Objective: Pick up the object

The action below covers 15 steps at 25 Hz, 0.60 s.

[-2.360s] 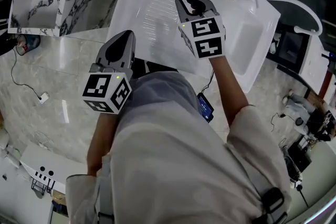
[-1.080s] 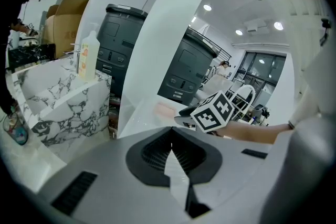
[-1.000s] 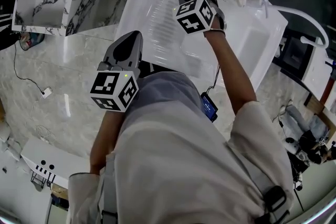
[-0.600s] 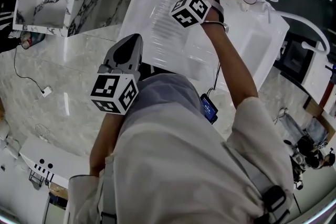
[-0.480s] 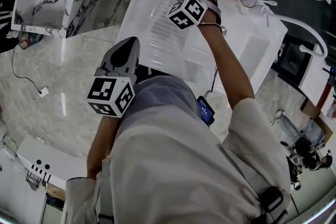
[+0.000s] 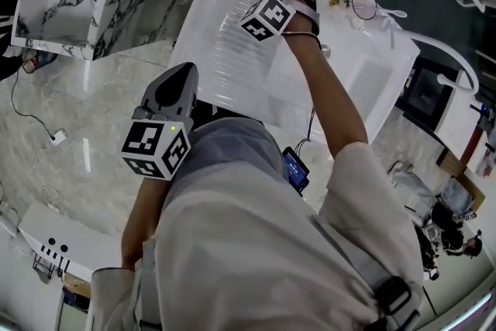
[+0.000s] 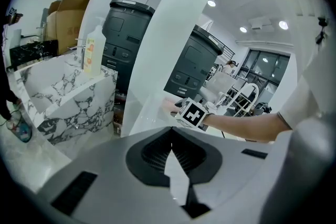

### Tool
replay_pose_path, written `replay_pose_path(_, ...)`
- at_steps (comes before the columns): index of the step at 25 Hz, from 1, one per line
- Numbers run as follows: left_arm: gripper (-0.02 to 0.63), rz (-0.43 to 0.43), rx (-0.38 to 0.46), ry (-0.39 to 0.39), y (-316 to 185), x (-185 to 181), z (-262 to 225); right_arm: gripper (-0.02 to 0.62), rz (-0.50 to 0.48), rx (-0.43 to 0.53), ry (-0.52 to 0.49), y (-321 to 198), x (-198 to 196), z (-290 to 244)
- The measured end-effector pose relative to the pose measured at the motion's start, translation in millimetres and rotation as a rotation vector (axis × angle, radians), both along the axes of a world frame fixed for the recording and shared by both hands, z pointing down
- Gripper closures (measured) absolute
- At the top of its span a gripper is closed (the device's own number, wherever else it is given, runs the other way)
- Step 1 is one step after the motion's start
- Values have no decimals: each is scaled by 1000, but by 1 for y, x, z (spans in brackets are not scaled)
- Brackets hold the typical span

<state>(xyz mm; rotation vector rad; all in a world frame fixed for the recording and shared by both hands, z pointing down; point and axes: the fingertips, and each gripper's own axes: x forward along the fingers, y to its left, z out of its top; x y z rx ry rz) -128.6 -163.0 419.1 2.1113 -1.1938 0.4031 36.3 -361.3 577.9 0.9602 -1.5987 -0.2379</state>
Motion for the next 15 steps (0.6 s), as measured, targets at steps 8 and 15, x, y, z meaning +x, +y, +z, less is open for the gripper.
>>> replay_pose_path(8,600,-9,-15,2,3,-7,4,411,-10,-33,29,-2,3,10)
replay_pose_path(15,600,-7,-12,6,5,-7,3,425,-29,-25,37,0,1,10)
